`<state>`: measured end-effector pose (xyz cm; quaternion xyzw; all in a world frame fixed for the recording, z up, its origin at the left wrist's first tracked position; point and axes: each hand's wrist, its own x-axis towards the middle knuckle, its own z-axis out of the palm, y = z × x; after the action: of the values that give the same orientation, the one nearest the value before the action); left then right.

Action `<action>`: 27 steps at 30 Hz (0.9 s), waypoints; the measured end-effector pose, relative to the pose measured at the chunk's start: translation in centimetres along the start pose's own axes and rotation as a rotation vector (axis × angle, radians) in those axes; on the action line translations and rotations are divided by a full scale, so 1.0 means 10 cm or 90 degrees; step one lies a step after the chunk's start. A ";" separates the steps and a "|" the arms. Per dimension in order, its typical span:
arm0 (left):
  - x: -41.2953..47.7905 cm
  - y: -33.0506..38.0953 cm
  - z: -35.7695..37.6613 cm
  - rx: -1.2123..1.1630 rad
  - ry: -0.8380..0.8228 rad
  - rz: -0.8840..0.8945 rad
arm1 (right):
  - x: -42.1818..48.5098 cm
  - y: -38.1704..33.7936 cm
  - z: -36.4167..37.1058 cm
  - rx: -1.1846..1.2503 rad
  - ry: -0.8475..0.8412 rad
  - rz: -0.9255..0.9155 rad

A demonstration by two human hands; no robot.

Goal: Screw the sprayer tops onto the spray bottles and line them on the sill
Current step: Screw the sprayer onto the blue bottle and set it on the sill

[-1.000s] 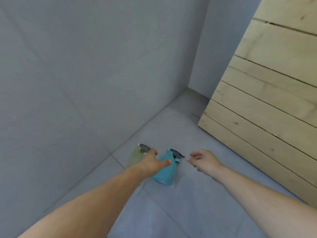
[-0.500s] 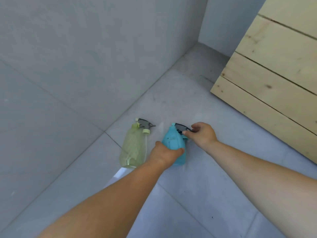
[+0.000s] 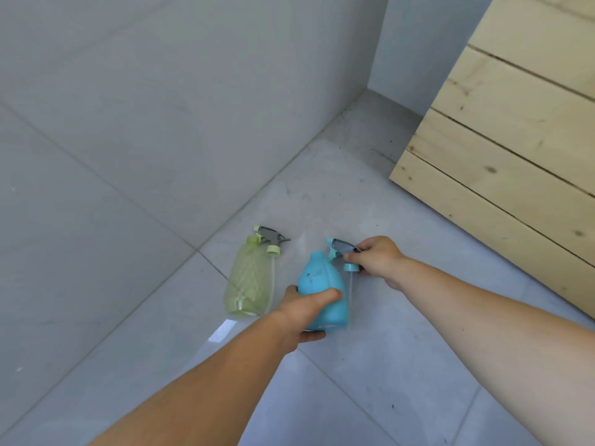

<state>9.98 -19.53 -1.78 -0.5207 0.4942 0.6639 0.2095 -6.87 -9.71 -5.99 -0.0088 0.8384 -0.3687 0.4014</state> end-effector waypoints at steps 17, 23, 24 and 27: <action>-2.46 0.88 -0.37 0.277 -0.061 0.399 | -2.40 -1.35 -1.51 0.159 0.085 -0.316; -3.23 0.71 -0.58 0.372 -0.036 0.524 | -3.54 -1.59 -1.84 0.420 0.176 -0.461; -3.30 0.68 -0.61 0.380 -0.032 0.538 | -3.71 -1.61 -1.90 0.453 0.194 -0.482; -3.43 0.62 -0.66 0.397 -0.008 0.566 | -4.10 -1.61 -1.98 0.515 0.208 -0.546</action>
<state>20.98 -19.84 31.90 -0.1706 0.8389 0.5139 0.0559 2.92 3.39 39.43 -0.1360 0.6046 -0.7830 0.0545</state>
